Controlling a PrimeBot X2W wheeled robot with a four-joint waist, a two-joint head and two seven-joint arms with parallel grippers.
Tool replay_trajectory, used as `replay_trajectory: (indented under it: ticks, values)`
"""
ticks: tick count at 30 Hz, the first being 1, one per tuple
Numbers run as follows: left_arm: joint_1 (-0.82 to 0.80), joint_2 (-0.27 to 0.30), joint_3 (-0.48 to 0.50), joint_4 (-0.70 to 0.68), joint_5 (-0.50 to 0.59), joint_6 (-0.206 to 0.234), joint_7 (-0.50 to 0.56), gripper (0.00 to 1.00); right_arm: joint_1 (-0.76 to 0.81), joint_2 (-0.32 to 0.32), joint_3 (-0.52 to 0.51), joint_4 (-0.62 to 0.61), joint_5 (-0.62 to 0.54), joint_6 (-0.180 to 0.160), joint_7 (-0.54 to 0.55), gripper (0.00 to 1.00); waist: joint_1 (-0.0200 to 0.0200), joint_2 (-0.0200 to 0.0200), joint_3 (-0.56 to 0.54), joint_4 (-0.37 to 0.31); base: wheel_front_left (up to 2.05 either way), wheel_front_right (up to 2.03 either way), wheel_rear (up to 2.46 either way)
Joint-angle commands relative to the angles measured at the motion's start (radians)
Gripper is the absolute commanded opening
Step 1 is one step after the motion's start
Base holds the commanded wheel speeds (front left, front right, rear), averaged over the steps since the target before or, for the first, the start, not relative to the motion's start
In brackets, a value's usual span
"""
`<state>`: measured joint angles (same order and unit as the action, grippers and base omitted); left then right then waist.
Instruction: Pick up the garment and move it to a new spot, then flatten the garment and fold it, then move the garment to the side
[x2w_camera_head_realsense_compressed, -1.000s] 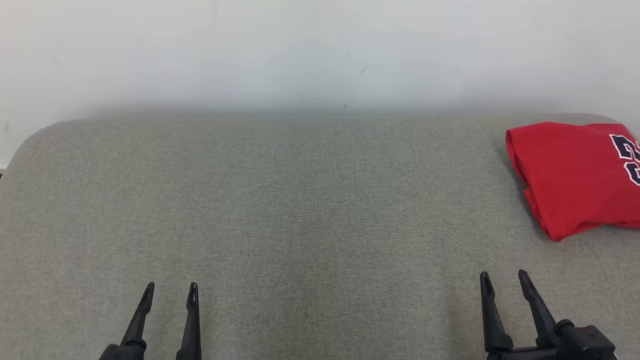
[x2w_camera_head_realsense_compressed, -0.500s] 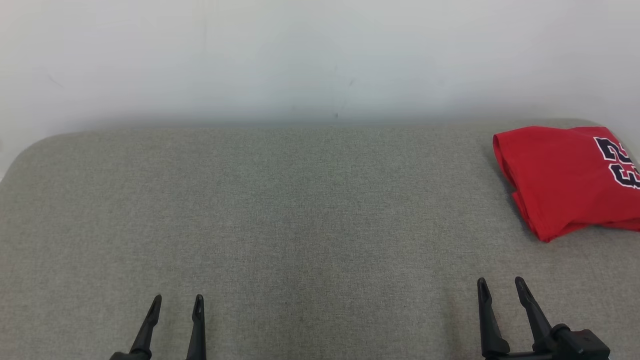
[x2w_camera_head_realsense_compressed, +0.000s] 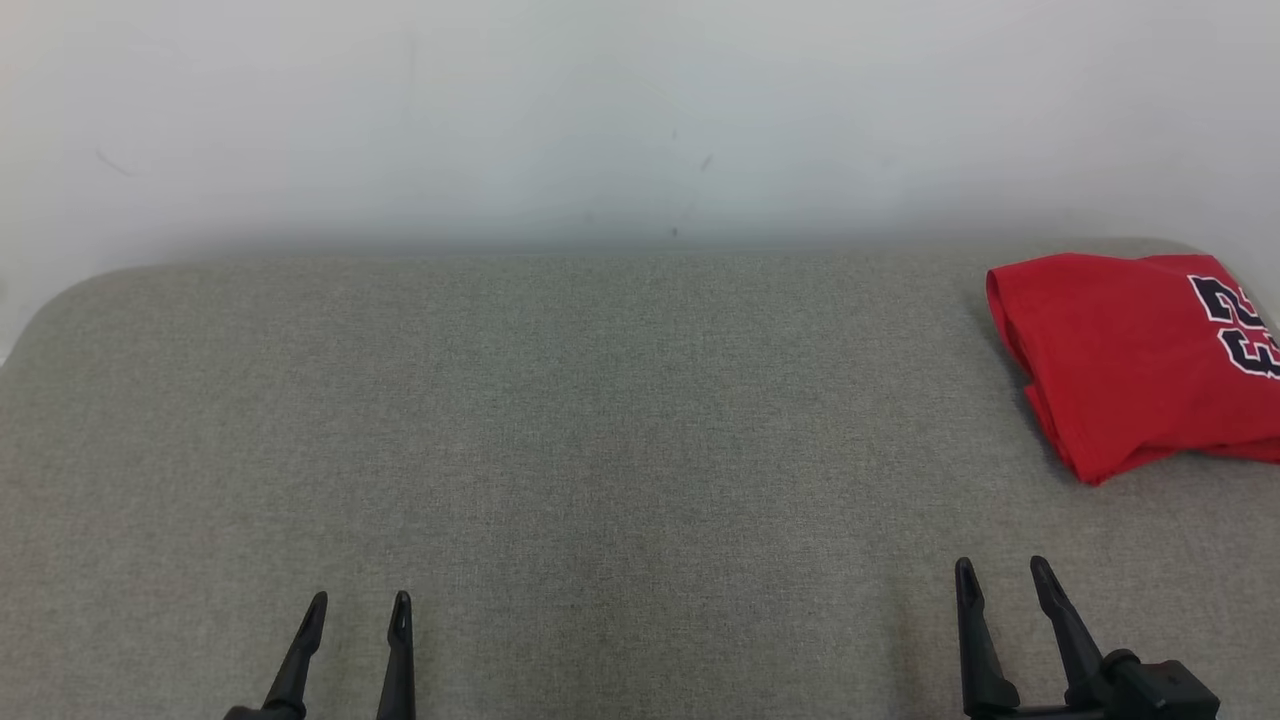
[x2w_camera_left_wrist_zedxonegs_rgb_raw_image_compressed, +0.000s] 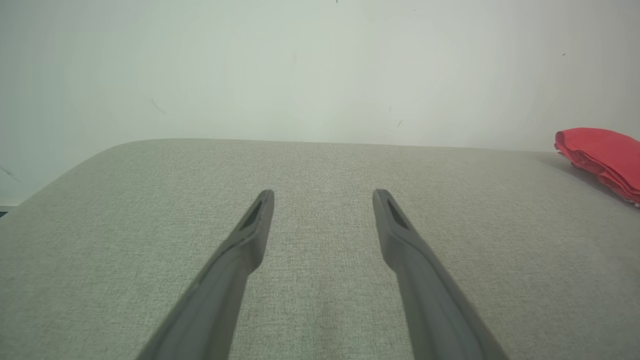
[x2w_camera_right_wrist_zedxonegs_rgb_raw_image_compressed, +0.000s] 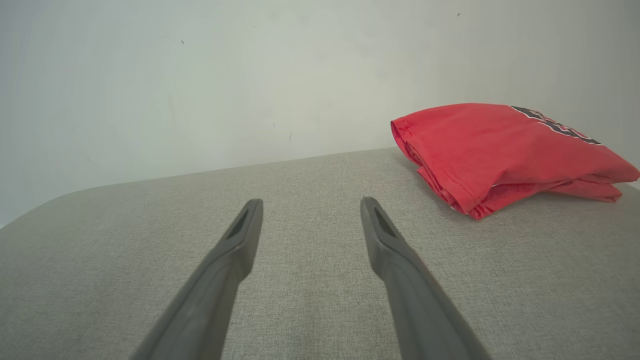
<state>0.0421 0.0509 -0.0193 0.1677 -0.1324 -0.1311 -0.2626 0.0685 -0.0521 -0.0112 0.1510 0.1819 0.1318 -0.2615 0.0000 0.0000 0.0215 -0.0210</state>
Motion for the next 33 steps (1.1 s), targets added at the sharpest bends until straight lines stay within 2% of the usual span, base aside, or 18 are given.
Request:
replay_trajectory:
  ticks: [1,33]
  values:
    - [0.016,-0.001,0.002,-0.006,-0.01,0.001,-0.004,1.0,0.014,0.003,0.001,0.004,-0.001,-0.002,-0.003,1.0,0.0,0.0,0.001,-0.001,0.0,0.0,0.0]
    - [0.021,0.0,0.02,-0.008,0.021,0.001,-0.004,1.0,0.007,0.003,0.004,0.01,-0.001,-0.002,-0.003,1.0,0.0,0.0,0.004,-0.002,0.0,0.0,0.0]
